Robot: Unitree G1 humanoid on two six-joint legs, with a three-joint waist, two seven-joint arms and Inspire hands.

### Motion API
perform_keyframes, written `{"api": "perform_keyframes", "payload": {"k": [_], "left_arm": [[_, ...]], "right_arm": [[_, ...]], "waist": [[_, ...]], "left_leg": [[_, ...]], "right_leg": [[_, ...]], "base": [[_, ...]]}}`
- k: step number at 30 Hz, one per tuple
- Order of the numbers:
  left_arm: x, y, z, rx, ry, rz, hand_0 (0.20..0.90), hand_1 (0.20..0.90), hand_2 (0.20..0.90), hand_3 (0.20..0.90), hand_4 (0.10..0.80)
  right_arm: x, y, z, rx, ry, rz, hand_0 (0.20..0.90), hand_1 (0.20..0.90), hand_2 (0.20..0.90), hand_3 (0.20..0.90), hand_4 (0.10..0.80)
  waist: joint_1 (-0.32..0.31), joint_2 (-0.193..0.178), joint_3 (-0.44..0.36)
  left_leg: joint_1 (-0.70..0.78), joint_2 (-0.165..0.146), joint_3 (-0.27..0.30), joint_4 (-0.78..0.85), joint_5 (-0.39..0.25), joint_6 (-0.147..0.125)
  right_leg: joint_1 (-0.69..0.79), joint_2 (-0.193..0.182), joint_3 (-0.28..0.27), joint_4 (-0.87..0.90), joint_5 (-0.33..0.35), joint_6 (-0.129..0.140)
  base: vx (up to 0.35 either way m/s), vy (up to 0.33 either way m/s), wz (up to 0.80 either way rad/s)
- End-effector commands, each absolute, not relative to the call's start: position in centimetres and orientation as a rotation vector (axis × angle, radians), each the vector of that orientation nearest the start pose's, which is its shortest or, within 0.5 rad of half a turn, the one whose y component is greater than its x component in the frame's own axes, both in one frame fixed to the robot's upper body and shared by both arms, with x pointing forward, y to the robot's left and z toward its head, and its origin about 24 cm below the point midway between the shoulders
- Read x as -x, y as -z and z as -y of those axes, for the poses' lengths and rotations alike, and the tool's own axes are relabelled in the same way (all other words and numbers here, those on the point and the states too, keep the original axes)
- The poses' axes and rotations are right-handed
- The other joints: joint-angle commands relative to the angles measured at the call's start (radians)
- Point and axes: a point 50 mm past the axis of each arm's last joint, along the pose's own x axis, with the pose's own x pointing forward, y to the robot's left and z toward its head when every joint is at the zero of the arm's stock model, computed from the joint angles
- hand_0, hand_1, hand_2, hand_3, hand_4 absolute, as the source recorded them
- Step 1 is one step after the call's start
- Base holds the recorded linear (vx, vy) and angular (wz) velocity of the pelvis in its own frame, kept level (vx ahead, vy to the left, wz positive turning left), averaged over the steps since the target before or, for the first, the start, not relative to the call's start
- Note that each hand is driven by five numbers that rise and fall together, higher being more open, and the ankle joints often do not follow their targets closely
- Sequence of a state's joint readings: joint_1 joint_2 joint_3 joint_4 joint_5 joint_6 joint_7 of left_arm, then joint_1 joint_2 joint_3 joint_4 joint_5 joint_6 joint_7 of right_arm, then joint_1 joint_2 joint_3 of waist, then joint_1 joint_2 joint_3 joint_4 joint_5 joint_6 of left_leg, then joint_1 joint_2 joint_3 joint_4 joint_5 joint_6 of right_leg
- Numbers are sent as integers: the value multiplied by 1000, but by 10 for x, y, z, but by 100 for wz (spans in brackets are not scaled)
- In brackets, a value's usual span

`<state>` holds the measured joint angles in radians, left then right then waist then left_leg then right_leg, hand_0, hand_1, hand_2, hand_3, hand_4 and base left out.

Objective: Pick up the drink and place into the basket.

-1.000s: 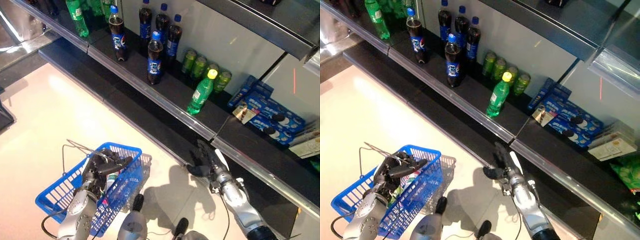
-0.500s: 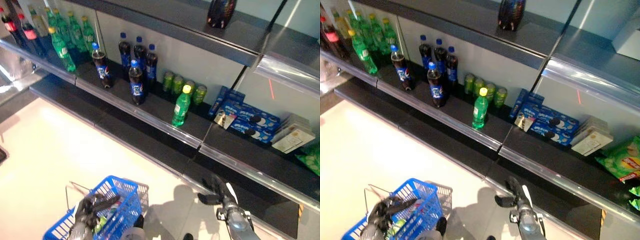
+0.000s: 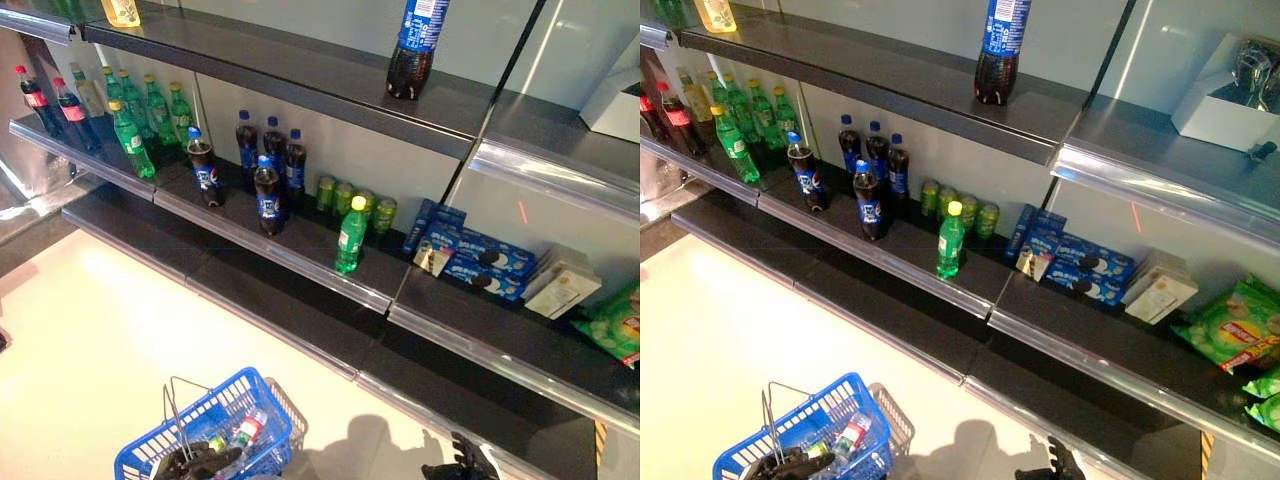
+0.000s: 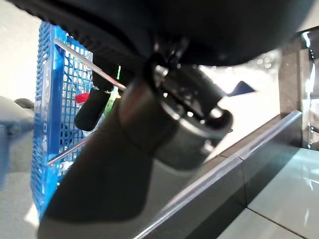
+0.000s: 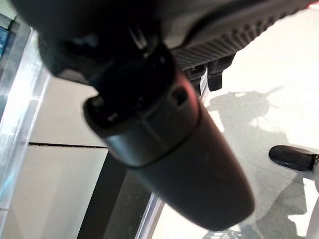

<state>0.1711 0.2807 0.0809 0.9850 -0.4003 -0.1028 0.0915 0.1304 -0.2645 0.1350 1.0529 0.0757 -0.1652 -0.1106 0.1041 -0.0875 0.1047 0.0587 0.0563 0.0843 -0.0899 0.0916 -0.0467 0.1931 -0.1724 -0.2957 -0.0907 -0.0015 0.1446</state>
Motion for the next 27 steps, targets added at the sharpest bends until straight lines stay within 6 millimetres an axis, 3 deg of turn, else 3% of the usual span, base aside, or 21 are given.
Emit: {"api": "perform_keyframes", "payload": {"k": [1,2,4,5,7,8,11,12,14,15,17,19,20,21,23,24,27], "left_arm": [[-126,110,-294,11,-521,-667,300,300,300,200,100],[-125,110,-293,11,-520,-670,300,300,300,200,100],[-128,113,-287,15,-493,-675,300,300,300,200,100],[-138,111,-281,2,-427,-669,300,300,300,200,100],[-148,111,-279,-25,-375,-673,300,300,300,200,100],[-146,113,-277,-22,-382,-688,300,300,300,200,100],[-137,118,-278,-23,-375,-713,300,300,300,200,100],[-126,123,-280,-13,-346,-751,300,300,300,200,100],[-118,125,-282,6,-332,-782,300,300,300,200,100],[-114,127,-283,25,-328,-802,300,300,300,200,100],[-110,130,-283,44,-312,-838,300,300,300,200,100],[-112,130,-283,54,-304,-849,300,300,300,200,100],[-115,130,-284,68,-303,-863,300,300,300,200,100],[-116,130,-284,74,-305,-866,300,300,300,200,100],[-122,131,-282,77,-282,-886,300,300,300,200,100],[-123,131,-280,74,-270,-894,300,300,300,200,100],[-124,132,-278,67,-259,-907,300,300,300,200,100]], "right_arm": [[-121,130,268,373,176,-875,900,900,900,900,800],[-121,131,268,378,171,-878,900,900,900,900,800],[-117,132,268,389,172,-893,900,900,900,900,800],[-112,132,272,377,220,-892,900,900,900,900,800],[-110,132,275,359,279,-898,900,900,900,900,800],[-110,132,277,349,293,-908,900,900,900,900,800],[-107,133,280,322,298,-931,900,900,900,900,800],[-101,136,282,311,293,-965,900,900,900,900,800],[-92,140,283,261,314,-1019,900,900,900,900,800],[-88,142,282,248,311,-1041,900,900,900,900,800],[-76,149,277,194,279,-1141,900,900,900,900,800],[-71,151,275,168,273,-1173,900,900,900,900,800],[-58,156,270,87,260,-1267,900,900,900,900,800],[-57,157,270,86,257,-1274,900,900,900,900,800],[-34,162,267,-19,259,-1395,900,900,900,900,800],[-29,163,266,-39,257,-1420,900,900,900,900,800],[-24,164,263,-73,242,-1447,900,900,900,900,800]], "waist": [[44,70,-34],[47,70,-34],[50,77,-32],[45,84,-16],[38,83,-2],[49,79,4],[61,72,4],[72,64,-4],[77,53,-12],[76,50,-15],[62,47,-15],[55,48,-12],[39,52,-4],[37,52,-3],[4,59,7],[-5,61,3],[-23,56,6]], "left_leg": [[61,56,51,17,-93,-61],[59,55,50,17,-91,-62],[34,50,116,10,-71,-65],[-5,56,220,16,-42,-77],[-29,66,283,19,-26,-92],[-40,42,255,18,-29,-75],[-37,17,232,18,-42,-51],[-23,-9,207,14,-60,-24],[-7,-38,183,10,-82,4],[-12,-52,182,7,-71,27],[-3,-78,158,5,-84,56],[-1,-87,142,8,-88,69],[7,-100,111,7,-96,86],[8,-102,107,7,-97,88],[26,-112,50,7,-103,99],[26,-112,38,6,-104,98],[37,-119,15,10,-115,96]], "right_leg": [[-45,18,-37,37,10,-8],[-45,18,-40,36,10,-9],[-40,24,-84,25,13,-10],[-37,22,-147,33,8,-11],[-32,15,-190,53,-10,-5],[-36,14,-191,65,-13,-4],[-38,7,-188,79,-22,-2],[-40,-6,-185,105,-32,6],[-50,-30,-171,162,-31,24],[-72,-46,-174,193,1,27],[-127,-76,-118,334,30,41],[-159,-87,-89,412,49,45],[-219,-94,-32,534,87,50],[-230,-94,-22,549,91,50],[-282,-44,64,569,87,34],[-287,-36,86,530,93,31],[-283,-39,123,445,108,37]], "base": [[4,-4,15],[7,25,15],[-38,92,17],[-35,158,37],[18,201,115],[59,195,149],[130,206,97],[177,295,54],[175,343,49],[118,321,48],[120,290,47],[115,196,48],[135,214,46],[156,191,63],[183,69,62],[152,2,59],[152,-72,84]]}}
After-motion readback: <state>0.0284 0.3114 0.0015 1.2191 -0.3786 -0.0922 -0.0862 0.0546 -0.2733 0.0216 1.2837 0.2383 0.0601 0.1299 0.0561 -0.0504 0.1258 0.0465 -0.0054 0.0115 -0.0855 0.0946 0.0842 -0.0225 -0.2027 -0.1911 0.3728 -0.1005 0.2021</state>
